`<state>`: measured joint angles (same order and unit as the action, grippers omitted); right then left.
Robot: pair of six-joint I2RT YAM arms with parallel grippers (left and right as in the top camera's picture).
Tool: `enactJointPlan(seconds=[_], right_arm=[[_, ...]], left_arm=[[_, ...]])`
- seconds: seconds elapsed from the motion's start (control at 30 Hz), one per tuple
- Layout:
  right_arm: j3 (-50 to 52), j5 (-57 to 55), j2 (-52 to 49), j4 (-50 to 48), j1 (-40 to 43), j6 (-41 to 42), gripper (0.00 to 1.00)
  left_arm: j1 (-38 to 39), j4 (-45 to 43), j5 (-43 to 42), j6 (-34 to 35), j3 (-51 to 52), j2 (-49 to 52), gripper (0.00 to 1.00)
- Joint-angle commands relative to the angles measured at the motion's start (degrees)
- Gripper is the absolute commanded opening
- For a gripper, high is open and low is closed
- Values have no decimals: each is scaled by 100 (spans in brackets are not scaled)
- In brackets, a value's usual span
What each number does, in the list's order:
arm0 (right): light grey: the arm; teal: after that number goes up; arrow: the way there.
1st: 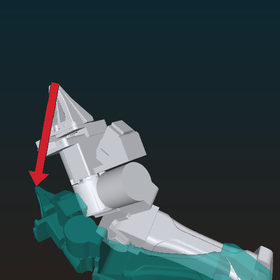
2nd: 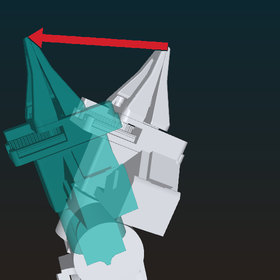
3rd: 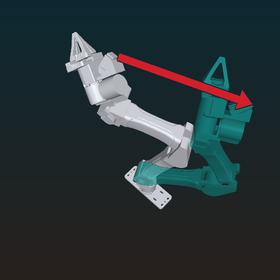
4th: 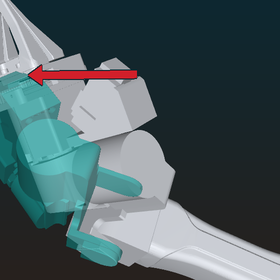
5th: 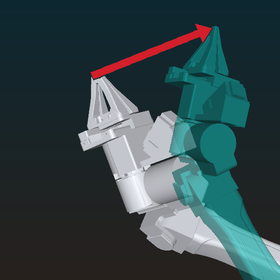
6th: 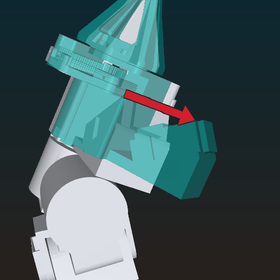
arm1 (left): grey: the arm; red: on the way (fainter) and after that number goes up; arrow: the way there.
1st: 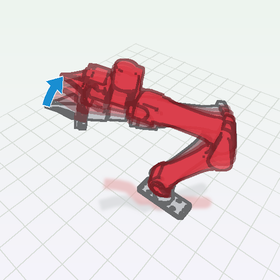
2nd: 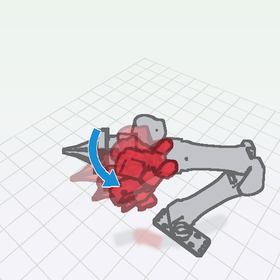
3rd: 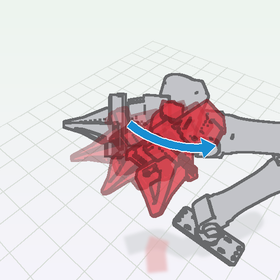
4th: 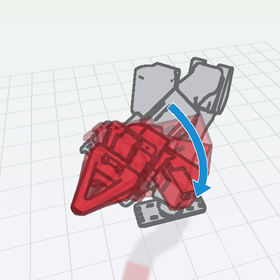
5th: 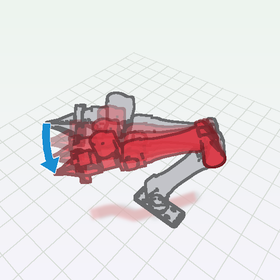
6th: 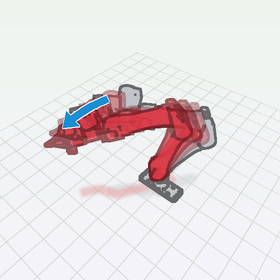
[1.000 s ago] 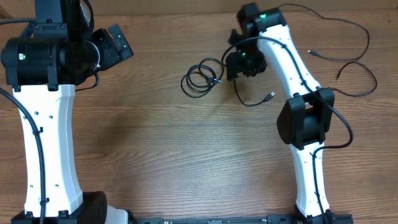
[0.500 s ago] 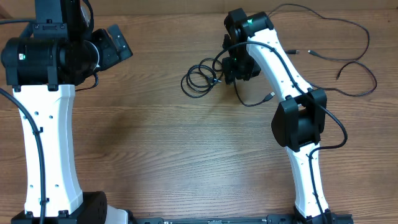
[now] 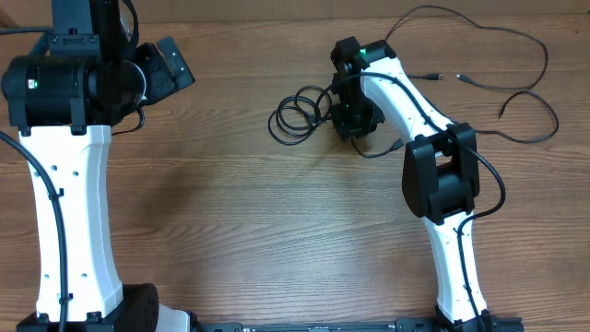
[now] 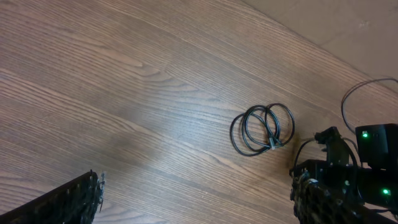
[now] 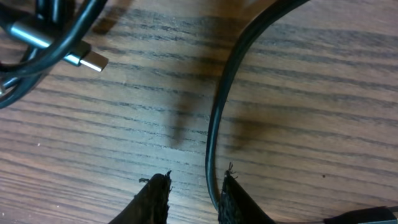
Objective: Untangle cables
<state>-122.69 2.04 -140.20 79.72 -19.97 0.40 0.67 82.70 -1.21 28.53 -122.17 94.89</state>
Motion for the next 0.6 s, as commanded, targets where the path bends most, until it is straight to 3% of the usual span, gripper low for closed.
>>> enactJointPlan(seconds=[0.0, 0.23, 0.37, 0.4, 0.57], right_arm=[[55, -50, -42, -81, 9, 33, 24], [332, -153, -42, -291, 9, 133, 22], [420, -157, -42, -289, 9, 133, 12], [420, -157, -42, -273, 9, 133, 5], [417, -157, -39, -90, 9, 136, 4]], left_arm=[[11, 0, 81, 15, 26, 37, 100], [11, 0, 81, 15, 26, 37, 100], [11, 0, 81, 15, 26, 37, 100], [11, -4, 81, 17, 26, 37, 100], [11, -9, 85, 15, 26, 37, 99]])
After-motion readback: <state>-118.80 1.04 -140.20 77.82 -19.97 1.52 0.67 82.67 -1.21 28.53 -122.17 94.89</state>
